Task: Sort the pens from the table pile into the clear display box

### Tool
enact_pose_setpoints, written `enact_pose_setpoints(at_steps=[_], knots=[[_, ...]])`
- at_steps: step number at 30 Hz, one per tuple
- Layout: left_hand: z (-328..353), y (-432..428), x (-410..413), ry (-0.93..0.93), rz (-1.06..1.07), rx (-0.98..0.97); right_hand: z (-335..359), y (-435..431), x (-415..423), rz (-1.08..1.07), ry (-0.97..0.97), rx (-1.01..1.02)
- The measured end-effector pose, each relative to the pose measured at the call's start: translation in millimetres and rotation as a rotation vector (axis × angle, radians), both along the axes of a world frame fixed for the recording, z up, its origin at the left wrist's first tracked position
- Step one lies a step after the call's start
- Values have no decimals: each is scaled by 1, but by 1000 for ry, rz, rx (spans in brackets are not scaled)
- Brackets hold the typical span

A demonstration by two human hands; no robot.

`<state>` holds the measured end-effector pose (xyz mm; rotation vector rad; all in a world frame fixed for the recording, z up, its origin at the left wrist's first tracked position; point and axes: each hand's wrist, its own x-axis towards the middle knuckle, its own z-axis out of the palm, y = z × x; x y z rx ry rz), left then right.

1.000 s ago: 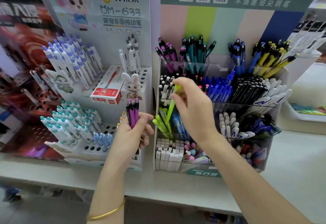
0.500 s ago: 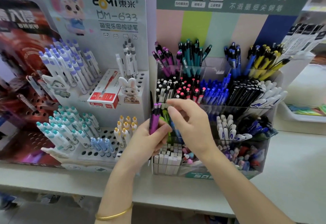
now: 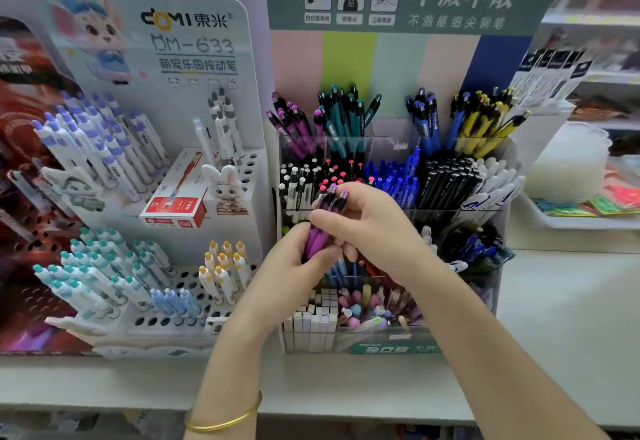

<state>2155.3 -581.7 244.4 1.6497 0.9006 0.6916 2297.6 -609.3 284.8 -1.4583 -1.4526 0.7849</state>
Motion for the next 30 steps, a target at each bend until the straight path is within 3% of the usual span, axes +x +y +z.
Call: enact_pose_setpoints(at_steps=[3, 6, 10, 19, 25, 30], knots=[[12, 8, -1, -75, 67, -10, 23, 17, 2, 16, 66, 89], [24, 18, -6, -194, 267, -43, 51, 44, 8, -156, 263, 319], [33, 33, -10, -253, 395, -15, 64, 74, 6, -322, 231, 547], [40, 46, -4, -277, 399, -16, 55, 116, -3, -439, -287, 674], [43, 55, -3, -275, 413, 28, 55, 125, -6, -428, -961, 381], [46, 62, -4, -296, 417, 47, 53, 127, -3, -402, -1034, 310]])
